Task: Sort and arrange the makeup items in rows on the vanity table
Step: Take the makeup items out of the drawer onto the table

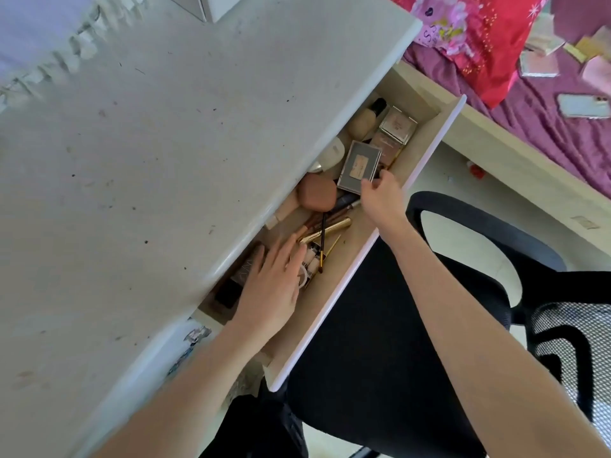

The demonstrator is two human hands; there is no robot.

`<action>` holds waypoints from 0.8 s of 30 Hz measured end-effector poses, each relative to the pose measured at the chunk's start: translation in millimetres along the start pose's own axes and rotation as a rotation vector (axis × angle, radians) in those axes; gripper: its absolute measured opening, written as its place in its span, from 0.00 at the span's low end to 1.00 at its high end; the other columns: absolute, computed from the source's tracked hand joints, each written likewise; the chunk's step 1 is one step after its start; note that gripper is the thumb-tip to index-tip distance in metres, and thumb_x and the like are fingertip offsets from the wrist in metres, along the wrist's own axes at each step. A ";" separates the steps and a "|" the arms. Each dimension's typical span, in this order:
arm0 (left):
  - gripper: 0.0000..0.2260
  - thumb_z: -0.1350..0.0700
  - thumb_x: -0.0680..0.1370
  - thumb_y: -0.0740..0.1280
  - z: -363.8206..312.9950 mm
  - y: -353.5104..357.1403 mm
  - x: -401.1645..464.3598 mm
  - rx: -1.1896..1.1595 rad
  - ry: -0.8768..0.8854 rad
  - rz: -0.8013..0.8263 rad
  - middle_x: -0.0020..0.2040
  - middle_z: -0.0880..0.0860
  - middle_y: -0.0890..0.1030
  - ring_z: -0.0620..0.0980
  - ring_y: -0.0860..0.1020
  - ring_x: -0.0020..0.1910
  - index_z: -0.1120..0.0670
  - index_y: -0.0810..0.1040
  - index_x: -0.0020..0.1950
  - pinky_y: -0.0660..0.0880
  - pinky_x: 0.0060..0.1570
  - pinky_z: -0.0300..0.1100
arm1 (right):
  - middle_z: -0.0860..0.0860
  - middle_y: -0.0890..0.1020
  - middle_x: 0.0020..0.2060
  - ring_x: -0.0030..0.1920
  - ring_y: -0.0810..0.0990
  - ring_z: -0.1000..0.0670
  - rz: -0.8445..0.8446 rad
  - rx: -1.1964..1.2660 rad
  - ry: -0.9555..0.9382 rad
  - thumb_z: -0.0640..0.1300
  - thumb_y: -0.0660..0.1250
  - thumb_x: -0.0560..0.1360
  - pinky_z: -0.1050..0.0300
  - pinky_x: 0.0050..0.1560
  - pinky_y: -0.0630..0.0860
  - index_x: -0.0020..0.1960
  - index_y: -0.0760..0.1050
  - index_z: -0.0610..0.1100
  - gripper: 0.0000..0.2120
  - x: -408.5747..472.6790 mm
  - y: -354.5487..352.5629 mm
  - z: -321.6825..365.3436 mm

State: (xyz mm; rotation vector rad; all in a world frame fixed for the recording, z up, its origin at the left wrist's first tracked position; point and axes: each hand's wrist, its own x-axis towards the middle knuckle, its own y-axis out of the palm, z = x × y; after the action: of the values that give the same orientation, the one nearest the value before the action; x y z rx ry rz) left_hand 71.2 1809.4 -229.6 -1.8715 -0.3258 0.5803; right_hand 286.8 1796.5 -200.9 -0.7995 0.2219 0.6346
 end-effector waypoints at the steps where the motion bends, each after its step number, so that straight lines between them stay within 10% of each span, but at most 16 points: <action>1: 0.26 0.57 0.79 0.59 1.2 4.5 10.4 -0.013 -0.010 0.001 0.76 0.55 0.56 0.54 0.52 0.75 0.55 0.55 0.75 0.51 0.72 0.51 | 0.42 0.72 0.65 0.63 0.72 0.44 0.022 -0.030 0.039 0.42 0.56 0.80 0.53 0.59 0.69 0.71 0.60 0.37 0.21 13.1 5.4 2.1; 13: 0.32 0.64 0.78 0.58 1.4 38.0 134.6 -0.038 -0.028 -0.074 0.77 0.56 0.45 0.57 0.41 0.75 0.55 0.44 0.76 0.47 0.74 0.52 | 0.36 0.60 0.69 0.69 0.62 0.41 -0.002 -0.298 0.228 0.38 0.59 0.78 0.57 0.64 0.64 0.70 0.49 0.28 0.28 77.2 52.9 -12.8; 24: 0.19 0.51 0.76 0.65 -16.0 32.4 143.7 -0.180 -0.203 -0.189 0.68 0.59 0.62 0.59 0.65 0.63 0.55 0.66 0.65 0.74 0.52 0.48 | 0.39 0.72 0.63 0.60 0.73 0.42 -0.076 0.058 0.234 0.39 0.61 0.77 0.51 0.56 0.73 0.68 0.59 0.36 0.22 65.3 33.0 -1.9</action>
State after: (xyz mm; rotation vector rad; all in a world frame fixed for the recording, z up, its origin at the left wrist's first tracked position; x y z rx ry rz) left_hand 199.3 1854.3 -289.1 -1.9290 -0.7013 0.6291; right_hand 318.8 1841.5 -249.0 -0.8224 0.4195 0.4601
